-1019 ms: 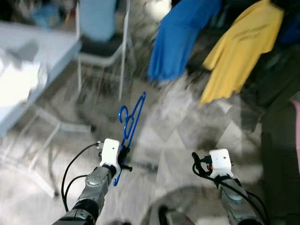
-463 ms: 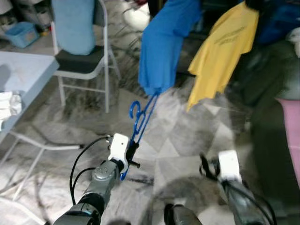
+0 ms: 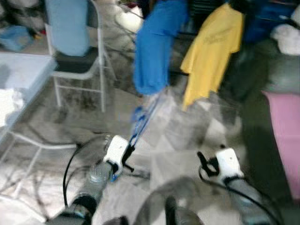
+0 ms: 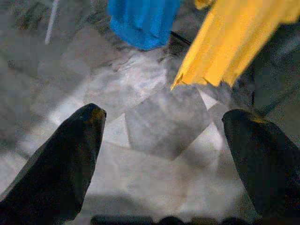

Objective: Hang hanger

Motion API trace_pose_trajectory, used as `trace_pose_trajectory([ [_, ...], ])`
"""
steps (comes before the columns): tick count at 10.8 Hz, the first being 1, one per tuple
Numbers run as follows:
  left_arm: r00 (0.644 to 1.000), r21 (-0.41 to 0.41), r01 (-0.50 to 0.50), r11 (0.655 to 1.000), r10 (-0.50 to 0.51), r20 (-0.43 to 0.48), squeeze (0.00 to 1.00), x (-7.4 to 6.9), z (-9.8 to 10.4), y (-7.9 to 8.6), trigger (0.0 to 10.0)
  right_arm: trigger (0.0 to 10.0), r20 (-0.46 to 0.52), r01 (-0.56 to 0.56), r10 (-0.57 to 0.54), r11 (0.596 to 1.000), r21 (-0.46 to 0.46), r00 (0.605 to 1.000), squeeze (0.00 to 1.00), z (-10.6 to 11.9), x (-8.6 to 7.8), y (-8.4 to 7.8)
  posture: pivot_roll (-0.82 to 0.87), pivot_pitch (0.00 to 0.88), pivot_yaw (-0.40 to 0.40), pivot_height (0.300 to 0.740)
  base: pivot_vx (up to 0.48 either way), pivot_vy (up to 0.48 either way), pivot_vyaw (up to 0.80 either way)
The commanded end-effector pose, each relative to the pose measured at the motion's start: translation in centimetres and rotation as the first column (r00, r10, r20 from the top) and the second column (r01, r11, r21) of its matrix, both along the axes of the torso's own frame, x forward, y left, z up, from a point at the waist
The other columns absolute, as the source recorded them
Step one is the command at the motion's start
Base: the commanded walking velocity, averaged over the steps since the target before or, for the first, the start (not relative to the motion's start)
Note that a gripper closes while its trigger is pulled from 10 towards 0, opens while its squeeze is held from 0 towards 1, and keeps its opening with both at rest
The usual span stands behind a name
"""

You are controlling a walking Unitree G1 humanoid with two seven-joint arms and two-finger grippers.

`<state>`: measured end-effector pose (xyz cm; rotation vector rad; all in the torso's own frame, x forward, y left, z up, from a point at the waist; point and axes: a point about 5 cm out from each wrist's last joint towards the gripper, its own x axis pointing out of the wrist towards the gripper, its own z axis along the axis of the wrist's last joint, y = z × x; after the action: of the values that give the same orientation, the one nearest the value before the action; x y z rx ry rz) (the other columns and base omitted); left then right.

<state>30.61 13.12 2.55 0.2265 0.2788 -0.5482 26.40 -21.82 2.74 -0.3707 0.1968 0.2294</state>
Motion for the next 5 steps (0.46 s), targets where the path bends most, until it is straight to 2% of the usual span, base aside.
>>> trace_pose_trajectory([
  [1, 0.997, 0.069, 0.069, 0.995, -0.071, 0.021, 0.0, 0.4, 0.6, 0.4, 10.0, 10.0, 0.019, -0.105, 0.105, 0.994, -0.032, 0.994, 0.0, 1.3, 0.6, 0.4, -0.17, 0.198, 0.038, 0.74, 0.0, 0.0, 0.0],
  [2, 0.982, 0.177, 0.176, 0.968, -0.185, 0.031, 0.0, 0.8, 1.3, 1.3, 10.0, 10.0, 0.004, -0.287, 0.288, 0.956, -0.064, 0.958, 0.0, 2.8, 0.7, 0.9, -0.17, 0.202, 0.044, 0.74, 0.0, 0.0, 0.0],
  [3, 0.959, 0.292, 0.255, 0.922, -0.279, 0.043, 0.0, 1.1, 2.1, 2.1, 10.0, 10.0, -0.071, -0.474, 0.469, 0.868, -0.146, 0.88, 0.0, 3.8, 0.2, 1.4, -0.18, 0.21, 0.055, 0.74, 0.0, 0.0, 0.0],
  [4, 0.949, 0.327, 0.287, 0.9, -0.315, 0.034, 0.0, 1.2, 2.3, 2.4, 10.0, 10.0, -0.121, -0.543, 0.529, 0.814, -0.206, 0.84, 0.0, 4.3, 0.0, 1.4, -0.18, 0.212, 0.059, 0.74, 0.0, 0.0, 0.0],
  [5, 0.924, 0.393, 0.346, 0.852, -0.383, 0.018, 0.0, 1.2, 2.4, 2.4, 10.0, 10.0, -0.132, -0.587, 0.573, 0.769, -0.255, 0.809, 0.0, 5.3, 0.3, 1.6, -0.18, 0.212, 0.059, 0.74, 0.0, 0.0, 0.0],
])
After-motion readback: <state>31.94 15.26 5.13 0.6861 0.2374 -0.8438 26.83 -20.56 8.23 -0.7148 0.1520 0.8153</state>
